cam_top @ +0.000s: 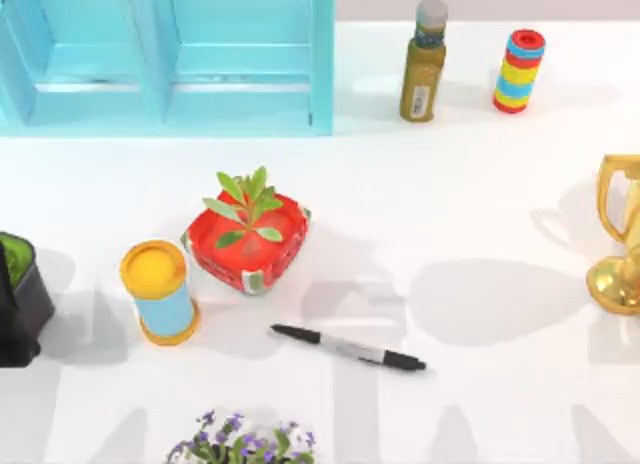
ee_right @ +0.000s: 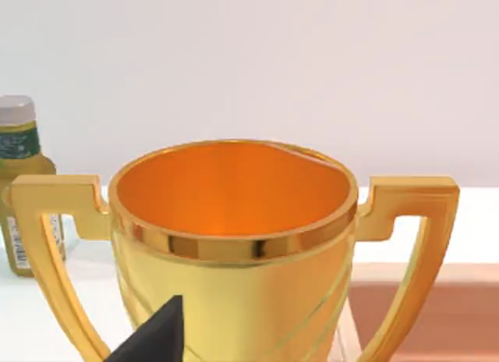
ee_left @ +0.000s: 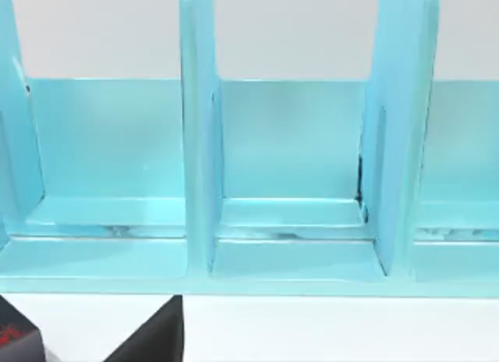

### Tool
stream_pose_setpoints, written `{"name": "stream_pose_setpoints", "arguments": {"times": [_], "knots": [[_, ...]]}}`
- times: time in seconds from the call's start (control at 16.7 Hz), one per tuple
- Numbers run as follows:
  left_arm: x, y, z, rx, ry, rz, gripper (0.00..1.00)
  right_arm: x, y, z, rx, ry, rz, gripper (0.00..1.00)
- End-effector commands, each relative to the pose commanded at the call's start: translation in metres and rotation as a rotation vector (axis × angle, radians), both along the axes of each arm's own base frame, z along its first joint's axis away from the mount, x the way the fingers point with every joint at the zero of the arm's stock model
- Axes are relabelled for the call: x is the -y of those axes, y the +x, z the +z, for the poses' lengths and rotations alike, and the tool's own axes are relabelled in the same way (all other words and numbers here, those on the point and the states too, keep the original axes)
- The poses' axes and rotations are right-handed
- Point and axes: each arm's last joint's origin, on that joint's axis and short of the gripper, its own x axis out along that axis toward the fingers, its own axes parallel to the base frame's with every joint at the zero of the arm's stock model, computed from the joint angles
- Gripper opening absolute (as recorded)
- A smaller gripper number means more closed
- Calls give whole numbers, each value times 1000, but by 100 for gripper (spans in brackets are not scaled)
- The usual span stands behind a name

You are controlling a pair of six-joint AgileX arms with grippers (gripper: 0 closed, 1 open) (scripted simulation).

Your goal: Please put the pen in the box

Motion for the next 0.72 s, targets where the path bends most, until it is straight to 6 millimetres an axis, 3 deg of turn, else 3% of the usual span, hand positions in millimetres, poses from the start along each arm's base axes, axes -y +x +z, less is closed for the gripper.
{"name": "stream_pose_setpoints", "arguments": {"times": [0.3,0.54,0.72], "knots": [[0,0,0,0,0,0,100,-7,1,8,-51,-20,73,100],[0,0,0,0,0,0,100,-28,7,37,-227,-105,296,100],[0,0,0,0,0,0,100,-55,24,62,-429,-217,500,100]]}}
